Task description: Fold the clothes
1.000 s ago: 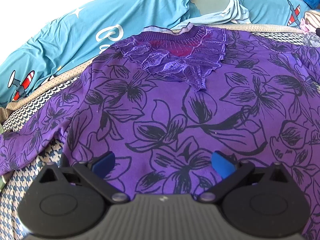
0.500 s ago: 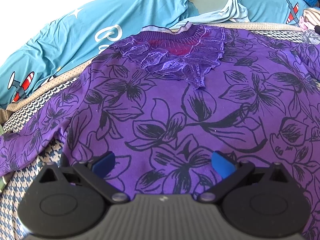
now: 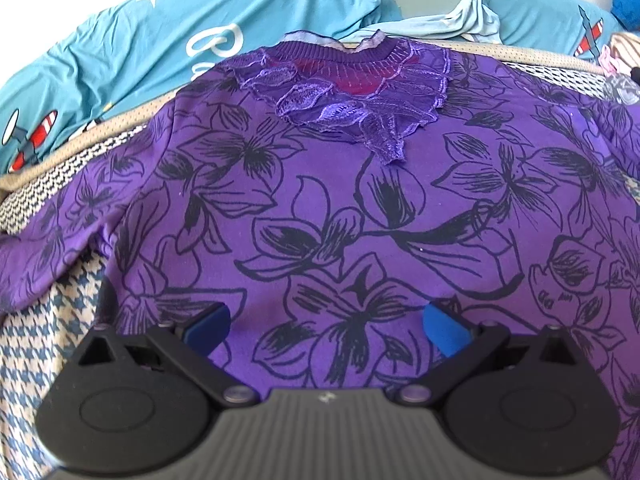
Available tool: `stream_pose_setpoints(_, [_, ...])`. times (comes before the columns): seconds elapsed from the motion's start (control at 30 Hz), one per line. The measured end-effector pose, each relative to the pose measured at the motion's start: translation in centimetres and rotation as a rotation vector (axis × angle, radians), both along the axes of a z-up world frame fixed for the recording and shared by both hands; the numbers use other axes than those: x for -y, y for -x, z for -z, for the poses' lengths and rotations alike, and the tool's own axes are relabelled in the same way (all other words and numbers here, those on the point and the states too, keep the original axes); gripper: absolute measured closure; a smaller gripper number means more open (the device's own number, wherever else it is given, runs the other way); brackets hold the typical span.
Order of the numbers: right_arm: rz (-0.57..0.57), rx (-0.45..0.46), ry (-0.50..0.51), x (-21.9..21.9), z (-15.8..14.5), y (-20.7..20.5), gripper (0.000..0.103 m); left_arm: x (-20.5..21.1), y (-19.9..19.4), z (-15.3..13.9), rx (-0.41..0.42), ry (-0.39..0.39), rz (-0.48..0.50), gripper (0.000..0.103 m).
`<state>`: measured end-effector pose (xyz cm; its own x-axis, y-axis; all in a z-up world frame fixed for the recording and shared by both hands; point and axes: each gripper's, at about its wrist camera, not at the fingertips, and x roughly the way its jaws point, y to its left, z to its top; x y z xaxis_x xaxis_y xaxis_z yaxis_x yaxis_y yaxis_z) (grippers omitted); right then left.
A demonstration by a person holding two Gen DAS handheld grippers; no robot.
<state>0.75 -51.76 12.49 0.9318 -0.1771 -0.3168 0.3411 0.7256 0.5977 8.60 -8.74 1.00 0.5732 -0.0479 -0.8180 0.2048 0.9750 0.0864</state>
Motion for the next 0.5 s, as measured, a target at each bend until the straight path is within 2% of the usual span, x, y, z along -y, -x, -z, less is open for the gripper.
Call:
stream_pose_setpoints(0.13, [-0.055,0.005,0.016,-1.3,-0.6,-1.5,0.096,-0.4,-0.2,0.1,-0.016,0.030,-0.013,0.000])
stream_pose_setpoints(0.5, [-0.091,0.000,0.004,-4.9,-0.5,-7.5,0.097,-1.0,-0.1,0.0,-0.018,0.053,-0.018,0.000])
